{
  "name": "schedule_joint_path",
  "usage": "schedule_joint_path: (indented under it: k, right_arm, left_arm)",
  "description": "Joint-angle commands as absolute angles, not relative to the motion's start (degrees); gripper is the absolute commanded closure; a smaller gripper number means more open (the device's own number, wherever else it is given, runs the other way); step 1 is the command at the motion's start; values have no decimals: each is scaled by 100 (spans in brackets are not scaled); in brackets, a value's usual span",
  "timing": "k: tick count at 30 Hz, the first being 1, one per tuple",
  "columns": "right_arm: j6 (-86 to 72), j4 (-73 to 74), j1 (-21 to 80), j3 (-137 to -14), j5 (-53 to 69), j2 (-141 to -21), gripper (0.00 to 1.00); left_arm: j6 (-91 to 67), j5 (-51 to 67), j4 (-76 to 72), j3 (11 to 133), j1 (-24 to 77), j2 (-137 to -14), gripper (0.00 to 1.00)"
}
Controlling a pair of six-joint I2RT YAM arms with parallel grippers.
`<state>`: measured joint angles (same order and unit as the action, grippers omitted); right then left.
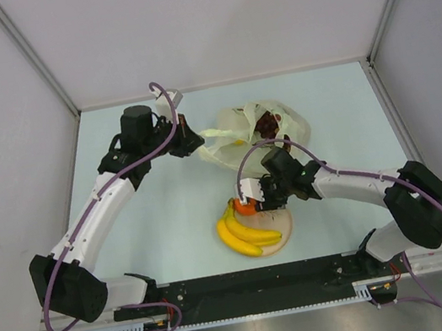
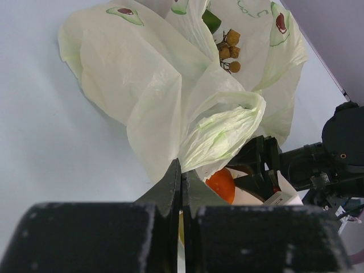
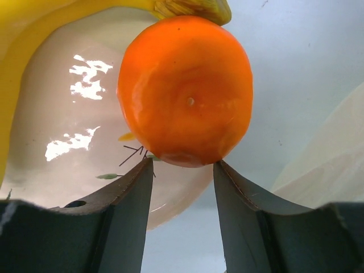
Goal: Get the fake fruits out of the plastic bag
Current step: Adjust the fake fruit on the plate, then take out the fake fruit from the plastic bag.
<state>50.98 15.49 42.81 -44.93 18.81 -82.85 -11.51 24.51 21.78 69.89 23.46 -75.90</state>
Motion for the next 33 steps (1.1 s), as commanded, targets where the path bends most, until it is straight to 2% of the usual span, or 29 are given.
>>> schedule_joint_path:
  k: [1,5,10,16,19,23,28,33]
  right_arm:
    - [5045,1380,4315,-4729,2013,-8306,50]
    - [5001,1415,4342,-4772,1890,-8262,49]
    - [5098,2091,4018,-5026,1828,-7561,47]
    - [3940,2058,3622,-5572,2285,-6864,45]
    - [3113,1478,3481,-5827,2320,-7048,46]
    - [2225,749,3191,-6221,2276,-7977,48]
    - [1425,536,3041,-6670,2215,-8920,53]
    - [757,-182,3041,-6907,1048,-9561,54]
  left_arm:
    - [-1055,2408,2118,7242,2373,-7559,99]
    - [-1063,2434,2118,7251,2373,-7585,99]
    - [-1020,2417,2153,7295,2382,-7594,100]
    - [-914,2338,2144,7260,2373,-7611,100]
    - [-844,2312,2171,7330,2373,-7646,100]
    - [-817,2347,2320,7540,2373,-7743,100]
    - [-861,2408,2364,7909,2373,-7884,100]
    - [-1046,2513,2329,8147,2382,-7998,100]
